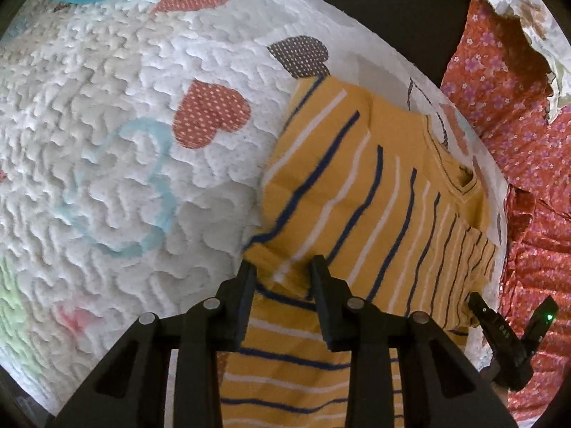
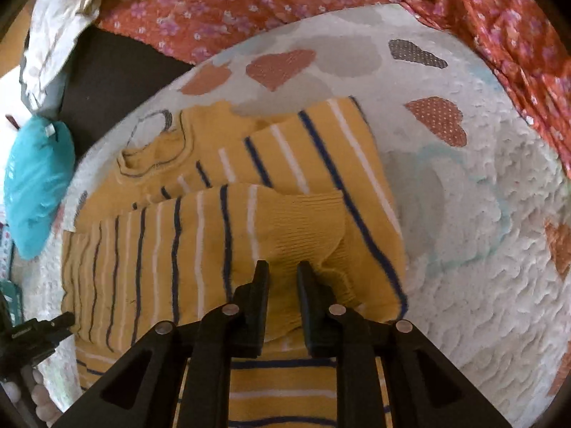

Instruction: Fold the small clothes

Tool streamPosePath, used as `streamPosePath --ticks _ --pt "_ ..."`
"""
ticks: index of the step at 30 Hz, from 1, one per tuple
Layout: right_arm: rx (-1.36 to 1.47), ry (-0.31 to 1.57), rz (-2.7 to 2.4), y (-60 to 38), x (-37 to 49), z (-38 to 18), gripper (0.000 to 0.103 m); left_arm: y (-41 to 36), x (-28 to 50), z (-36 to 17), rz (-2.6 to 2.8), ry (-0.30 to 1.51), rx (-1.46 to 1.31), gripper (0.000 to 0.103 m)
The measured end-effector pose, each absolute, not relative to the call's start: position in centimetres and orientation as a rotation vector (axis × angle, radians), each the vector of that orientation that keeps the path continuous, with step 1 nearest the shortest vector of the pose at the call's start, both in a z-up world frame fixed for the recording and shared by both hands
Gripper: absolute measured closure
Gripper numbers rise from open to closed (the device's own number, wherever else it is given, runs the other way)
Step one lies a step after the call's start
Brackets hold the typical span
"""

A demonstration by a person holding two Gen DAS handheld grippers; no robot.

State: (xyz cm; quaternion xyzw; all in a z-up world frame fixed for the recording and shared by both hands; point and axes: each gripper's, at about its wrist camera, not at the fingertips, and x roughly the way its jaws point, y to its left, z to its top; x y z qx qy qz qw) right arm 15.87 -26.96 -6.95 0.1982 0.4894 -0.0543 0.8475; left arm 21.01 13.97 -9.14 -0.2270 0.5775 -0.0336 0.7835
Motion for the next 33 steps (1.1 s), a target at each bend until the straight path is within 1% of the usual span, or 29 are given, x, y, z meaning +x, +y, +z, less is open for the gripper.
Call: streamPosePath --ticks 2,3,4,5,6,7,8,11,13,14,15,16,18,19,21,23,24,27,29,31,32,33 --pt "0.388 1.025 -0.134 -27.4 15.6 -6.3 0.087 14.6 21.0 -8.4 -0.113 1.233 -0.51 0.071" --pt "0.37 1.018 -0.154 -27.7 15.3 -5.8 0.084 15.2 20.9 -7.7 -0.133 1.211 -0.524 0.071" --pt "0.362 1.009 -0.172 -28.3 15.1 -5.4 0.076 15.6 20.8 -7.1 -0.142 1.188 -0.529 0.07" --pt "0.351 0.991 -0.195 -28.8 14.8 -4.8 0.071 16.0 20.6 -6.4 -0.144 1.161 -0.529 0.068" --pt "0.344 0.975 -0.205 -29.2 14.6 -4.4 0.062 16.4 20.5 -5.7 -0.135 1.127 -0.524 0.066" --pt "0.34 0.965 -0.206 -29.5 14.6 -4.2 0.057 16.6 20.4 -5.3 -0.117 1.104 -0.516 0.061" --pt "0.336 0.959 -0.2 -29.6 14.7 -4.0 0.056 16.8 20.4 -5.1 -0.102 1.094 -0.51 0.059" --pt "0.297 0.985 -0.184 -28.9 15.6 -4.3 0.053 16.9 20.8 -6.0 -0.068 1.111 -0.508 0.059" --pt "0.265 1.03 -0.168 -28.3 16.6 -5.2 0.055 16.8 21.1 -7.0 -0.056 1.143 -0.522 0.059" --pt "0.244 1.061 -0.154 -27.8 17.1 -5.7 0.063 17.0 21.2 -7.4 -0.049 1.156 -0.528 0.059" --pt "0.218 1.079 -0.135 -27.3 17.6 -6.0 0.092 17.0 21.4 -7.9 -0.035 1.17 -0.533 0.059" --pt "0.17 1.08 -0.141 -26.8 18.0 -5.8 0.094 16.8 21.5 -8.2 -0.029 1.177 -0.536 0.059" --pt "0.125 1.046 -0.171 -26.7 18.4 -5.0 0.096 16.8 21.7 -8.6 -0.017 1.187 -0.536 0.059" --pt "0.117 1.031 -0.2 -27.1 18.8 -4.6 0.101 16.8 21.9 -8.8 -0.009 1.192 -0.536 0.059" --pt "0.067 1.019 -0.287 -27.8 19.5 -4.7 0.102 16.7 22.1 -9.2 -0.002 1.197 -0.539 0.059" --pt "0.04 1.048 -0.327 -28.7 20.3 -5.5 0.102 16.7 22.2 -9.4 0.002 1.207 -0.539 0.059" --pt "0.054 1.06 -0.326 -29.1 20.4 -5.8 0.102 16.7 22.2 -9.6 0.003 1.213 -0.541 0.059" --pt "0.152 1.015 -0.306 -30.4 19.0 -5.0 0.1 16.4 22.4 -9.7 0.011 1.214 -0.533 0.055" --pt "0.208 1.005 -0.277 -30.8 17.5 -4.9 0.096 15.8 22.8 -10.1 0.021 1.229 -0.505 0.052" --pt "0.248 1.003 -0.267 -31.1 15.7 -4.7 0.086 15.5 22.8 -10.7 0.025 1.245 -0.488 0.052" --pt "0.284 1.003 -0.261 -31.3 14.5 -4.7 0.083 15.5 22.8 -10.7 0.026 1.241 -0.49 0.051" --pt "0.314 1.006 -0.255 -31.4 13.4 -4.8 0.077 15.5 22.7 -10.7 0.024 1.238 -0.493 0.051"
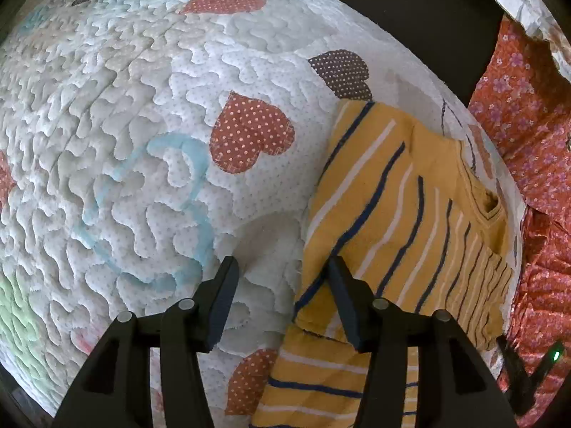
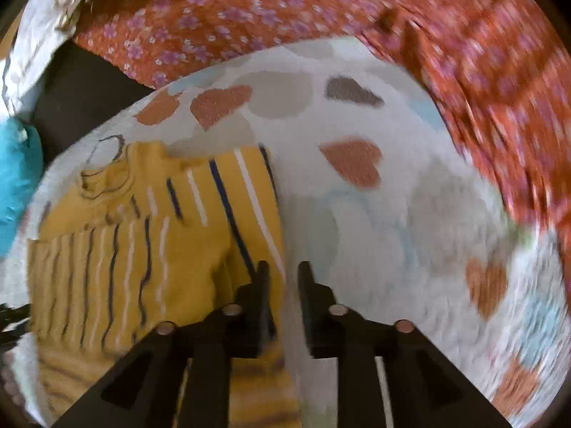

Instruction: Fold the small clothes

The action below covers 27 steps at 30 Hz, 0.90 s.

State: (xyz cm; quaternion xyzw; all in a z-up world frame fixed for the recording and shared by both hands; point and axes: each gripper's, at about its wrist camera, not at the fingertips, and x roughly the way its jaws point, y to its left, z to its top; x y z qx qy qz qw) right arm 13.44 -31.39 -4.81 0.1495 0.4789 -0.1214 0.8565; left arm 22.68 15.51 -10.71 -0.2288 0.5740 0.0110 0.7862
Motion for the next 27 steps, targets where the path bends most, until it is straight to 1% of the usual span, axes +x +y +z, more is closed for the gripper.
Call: streamPosePath --ticks 1,2,4,6,8,15,20,24,27 --pt "0.355 1.016 -0.245 -31.6 12.2 -5.0 0.072 15.6 22.4 -10.7 0.02 1.234 -0.501 0.05" --pt "0.394 1.027 -0.232 -31.9 10.8 -5.4 0.071 15.8 21.8 -10.8 0.017 1.23 -0.514 0.047" --pt "0.465 1.06 -0.19 -32.0 8.4 -6.3 0.068 16.0 20.4 -11.2 0.007 1.226 -0.552 0.045" --pt "0.543 1.112 -0.143 -31.9 6.1 -7.8 0.067 16.0 18.9 -11.3 -0.005 1.219 -0.561 0.045" --pt "0.614 1.148 -0.086 -31.6 3.9 -9.1 0.067 15.2 17.2 -11.1 -0.013 1.209 -0.508 0.045" --pt "0.691 1.172 0.036 -29.9 -1.2 -10.0 0.067 12.7 10.3 -10.8 0.008 1.189 -0.304 0.045" --pt "0.794 1.186 0.089 -29.6 -3.7 -11.1 0.067 11.4 5.2 -11.4 -0.037 1.218 -0.28 0.045" --pt "0.832 1.217 0.124 -29.0 -5.7 -12.0 0.066 11.7 1.9 -12.2 -0.063 1.263 -0.35 0.045" --pt "0.849 1.252 0.159 -28.3 -7.5 -12.6 0.062 12.5 0.1 -13.3 -0.078 1.318 -0.474 0.044"
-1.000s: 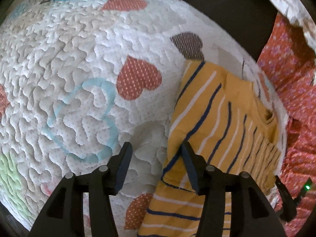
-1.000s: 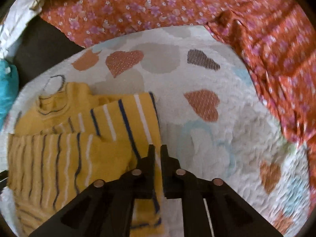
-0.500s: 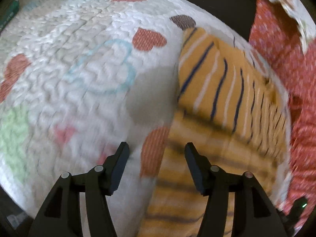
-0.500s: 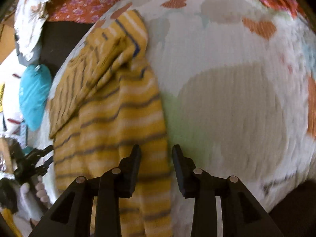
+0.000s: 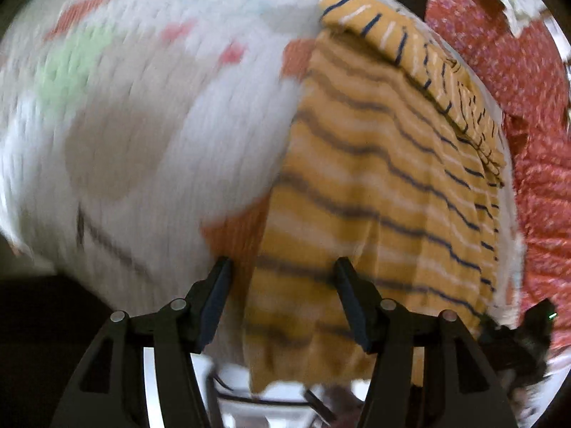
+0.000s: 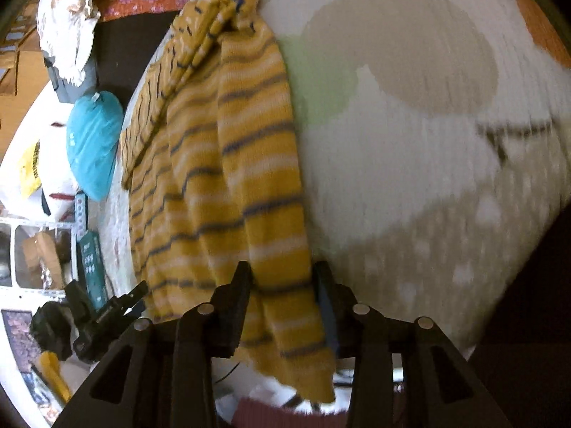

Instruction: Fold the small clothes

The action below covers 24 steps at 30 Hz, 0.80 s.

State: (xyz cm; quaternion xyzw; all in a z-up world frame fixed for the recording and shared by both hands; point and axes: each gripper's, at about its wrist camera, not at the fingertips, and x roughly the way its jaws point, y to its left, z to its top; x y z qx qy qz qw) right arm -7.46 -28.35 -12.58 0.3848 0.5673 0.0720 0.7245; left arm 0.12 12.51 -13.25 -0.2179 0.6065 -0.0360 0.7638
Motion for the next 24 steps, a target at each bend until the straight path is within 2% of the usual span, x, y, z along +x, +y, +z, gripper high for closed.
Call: streamPosePath --ticks 4,9,15,21,24 --pt "0.864 1.281 0.183 -27.4 -9.2 -13.3 0.058 13.0 -1.7 -15.0 -0.071 1.399 -0.595 0.043" --pt "0.832 1.32 0.233 -25.9 -10.3 -13.6 0.055 11.4 -2.3 -14.9 -0.074 1.41 -0.519 0.041" --pt "0.73 1.472 0.325 -21.2 -10.9 -15.9 0.054 10.0 -3.1 -15.6 -0.091 1.453 -0.51 0.038" --pt "0.734 1.403 0.281 -21.8 -11.0 -14.9 0.054 11.5 -3.9 -16.8 -0.084 1.476 -0.617 0.035" --pt "0.77 1.342 0.213 -23.7 -11.0 -13.7 0.054 11.9 -4.0 -16.8 -0.09 1.475 -0.579 0.035"
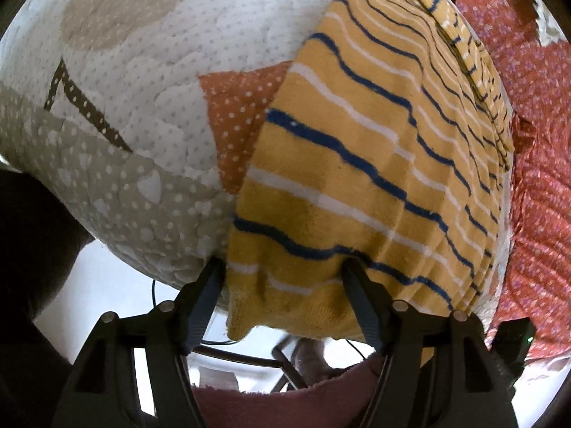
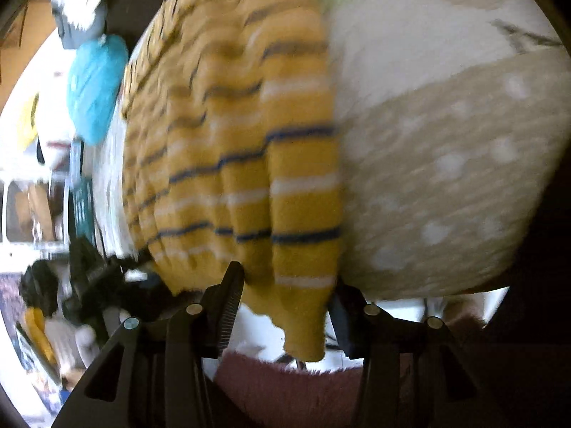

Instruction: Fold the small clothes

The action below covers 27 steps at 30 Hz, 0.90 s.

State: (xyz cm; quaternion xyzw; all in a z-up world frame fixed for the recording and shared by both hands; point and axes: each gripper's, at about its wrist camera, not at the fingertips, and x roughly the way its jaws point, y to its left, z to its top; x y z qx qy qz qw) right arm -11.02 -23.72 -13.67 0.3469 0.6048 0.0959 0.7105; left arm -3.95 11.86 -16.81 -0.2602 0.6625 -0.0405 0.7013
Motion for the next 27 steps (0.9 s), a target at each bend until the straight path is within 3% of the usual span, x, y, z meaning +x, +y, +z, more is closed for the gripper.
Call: streamPosePath --ticks 1,3,5,7,14,15,16,17,27 --pt "0.784 1.324 0.188 -24.4 -11.1 -13.5 0.054 11.8 -4.0 -16.8 -0.094 1.479 -0.559 0.036" --pt "0.822 1.314 0.172 -25.3 -11.2 -13.7 0.054 11.0 -3.9 -16.7 -0.12 1.49 -0.517 0.049" --pt "0.826 1.32 0.172 -25.2 -11.1 -14.1 0.054 10.5 -4.1 -16.4 -0.148 1.492 -0.493 0.072" --pt "0.778 1.329 0.172 -24.8 -10.9 -13.9 0.053 10.3 -4.5 -16.4 -0.179 1.493 -0.488 0.088" --pt "0.648 1.329 0.161 -23.4 -10.7 -13.3 0.052 11.7 -5.4 -16.6 -0.168 1.492 -0.573 0.09" --pt "0.66 1.326 0.163 -23.5 -10.7 -13.3 0.058 12.1 -5.5 -16.3 -0.164 1.489 -0.584 0.091" --pt "0.679 1.322 0.172 -23.6 -10.7 -13.4 0.079 12.6 -6.1 -16.0 -0.16 1.48 -0.602 0.091" --pt "0.698 1.326 0.185 -24.0 -10.8 -13.5 0.092 13.6 -6.9 -15.5 -0.163 1.47 -0.62 0.091" --pt "0.824 1.211 0.333 -27.2 -12.9 -10.1 0.093 16.7 -11.5 -10.0 -0.253 1.36 -0.796 0.093"
